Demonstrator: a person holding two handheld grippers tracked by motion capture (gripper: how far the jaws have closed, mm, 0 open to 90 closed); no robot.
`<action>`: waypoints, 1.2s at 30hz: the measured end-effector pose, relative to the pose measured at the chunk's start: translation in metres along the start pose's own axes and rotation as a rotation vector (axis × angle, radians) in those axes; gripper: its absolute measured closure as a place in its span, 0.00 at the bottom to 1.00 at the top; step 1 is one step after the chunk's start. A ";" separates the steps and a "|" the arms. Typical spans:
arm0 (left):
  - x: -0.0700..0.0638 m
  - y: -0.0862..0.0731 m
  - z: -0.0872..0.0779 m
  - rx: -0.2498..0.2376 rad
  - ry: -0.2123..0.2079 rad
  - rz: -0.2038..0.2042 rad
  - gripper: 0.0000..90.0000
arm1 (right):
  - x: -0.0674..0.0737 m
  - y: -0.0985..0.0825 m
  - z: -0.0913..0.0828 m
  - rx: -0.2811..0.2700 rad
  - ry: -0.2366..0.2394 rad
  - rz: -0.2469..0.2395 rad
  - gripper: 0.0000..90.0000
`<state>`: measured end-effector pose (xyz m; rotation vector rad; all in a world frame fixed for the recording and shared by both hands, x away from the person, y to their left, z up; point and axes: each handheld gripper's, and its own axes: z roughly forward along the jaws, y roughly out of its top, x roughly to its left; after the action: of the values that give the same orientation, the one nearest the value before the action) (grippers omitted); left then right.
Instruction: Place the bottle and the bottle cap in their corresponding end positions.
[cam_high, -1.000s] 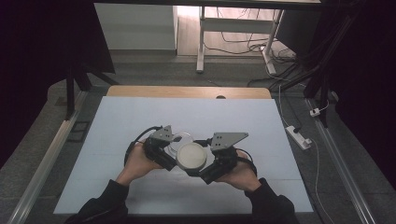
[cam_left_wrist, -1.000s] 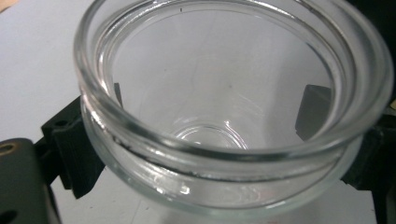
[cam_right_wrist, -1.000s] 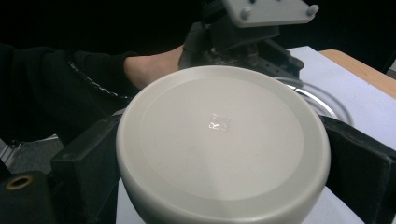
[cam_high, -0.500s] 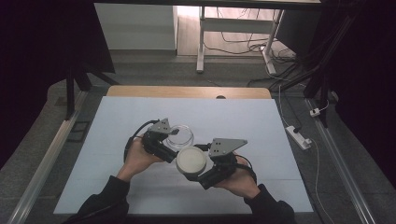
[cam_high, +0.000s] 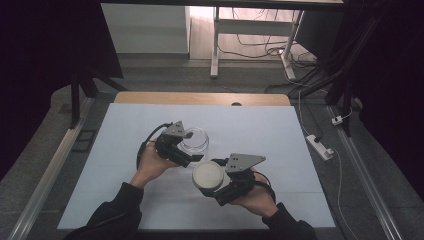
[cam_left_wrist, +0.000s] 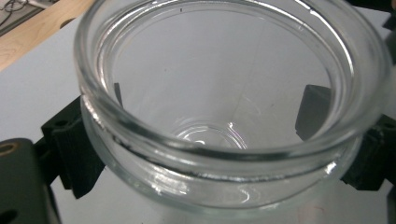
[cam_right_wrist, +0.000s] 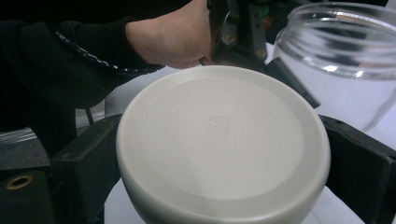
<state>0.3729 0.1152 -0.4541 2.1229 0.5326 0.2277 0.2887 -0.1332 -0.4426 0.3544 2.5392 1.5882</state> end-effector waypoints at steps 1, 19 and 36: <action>0.001 0.000 0.001 -0.001 0.002 -0.001 0.08 | 0.000 -0.002 0.000 0.001 -0.003 0.002 0.08; 0.013 0.002 0.029 -0.008 0.029 -0.022 0.08 | -0.002 -0.034 0.021 0.049 -0.050 0.038 0.08; 0.019 0.000 0.051 0.015 0.058 -0.035 0.08 | -0.007 -0.052 0.050 0.093 -0.088 0.015 0.08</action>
<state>0.4075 0.0860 -0.4844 2.1248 0.6066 0.2669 0.3000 -0.1138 -0.5118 0.4439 2.5547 1.4295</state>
